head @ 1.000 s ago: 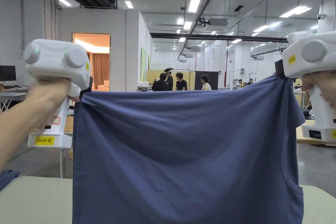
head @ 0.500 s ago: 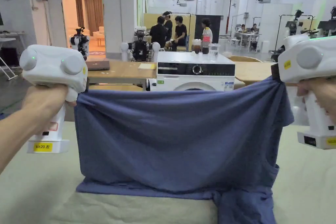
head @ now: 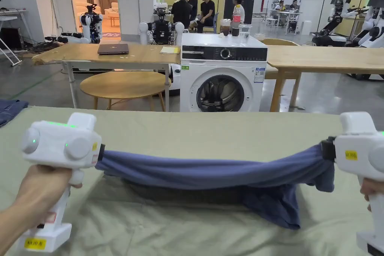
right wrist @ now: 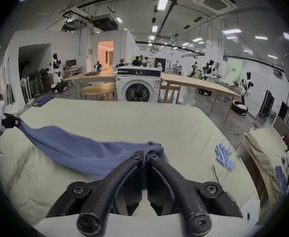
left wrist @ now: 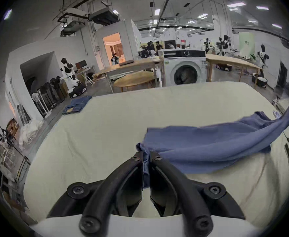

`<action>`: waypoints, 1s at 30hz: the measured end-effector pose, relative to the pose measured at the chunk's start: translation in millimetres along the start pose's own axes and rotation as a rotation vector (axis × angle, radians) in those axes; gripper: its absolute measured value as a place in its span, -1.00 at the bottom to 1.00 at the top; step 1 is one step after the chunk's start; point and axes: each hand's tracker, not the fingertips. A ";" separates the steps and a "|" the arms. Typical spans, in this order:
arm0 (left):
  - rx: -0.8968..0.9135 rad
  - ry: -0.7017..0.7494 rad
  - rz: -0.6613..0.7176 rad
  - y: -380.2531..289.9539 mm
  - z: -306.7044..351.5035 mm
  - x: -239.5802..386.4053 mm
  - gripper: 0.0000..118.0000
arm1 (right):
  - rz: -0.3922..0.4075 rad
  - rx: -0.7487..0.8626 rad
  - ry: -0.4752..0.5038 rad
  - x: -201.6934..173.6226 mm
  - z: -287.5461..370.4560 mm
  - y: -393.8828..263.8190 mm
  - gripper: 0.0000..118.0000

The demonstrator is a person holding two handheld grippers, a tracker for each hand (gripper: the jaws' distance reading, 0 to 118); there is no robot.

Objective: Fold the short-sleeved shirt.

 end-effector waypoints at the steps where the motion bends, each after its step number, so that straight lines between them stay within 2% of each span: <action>1: -0.008 -0.010 -0.005 -13.8 9.1 -0.9 -1.00 | 0.002 0.002 0.013 2.2 13.9 -14.9 -0.97; 3: -0.008 -0.023 -0.015 -40.8 29.9 -2.4 -1.00 | 0.011 -0.004 0.020 5.1 42.5 -42.6 -0.97; 7: -0.017 -0.069 0.000 -97.6 77.9 -9.3 -1.00 | -0.046 -0.019 0.033 15.1 89.1 -98.6 -0.97; 11: -0.042 -0.112 0.030 -153.4 116.2 -19.2 -1.00 | -0.034 -0.047 0.050 16.2 131.6 -156.8 -0.98; 14: -0.083 -0.130 0.050 -188.6 137.5 -29.1 -0.99 | -0.093 -0.075 0.065 20.2 158.1 -191.4 -0.98; 16: -0.109 -0.143 0.069 -207.5 146.7 -36.2 -1.00 | -0.089 -0.089 0.063 23.2 170.0 -210.2 -0.97; 20: -0.155 -0.166 0.103 -242.9 158.5 -42.5 -1.00 | -0.141 -0.147 0.070 26.3 180.8 -243.4 -0.97; 30: -0.222 -0.181 0.182 -282.7 160.2 -47.3 -1.00 | -0.165 -0.209 0.057 22.4 180.6 -273.2 -0.97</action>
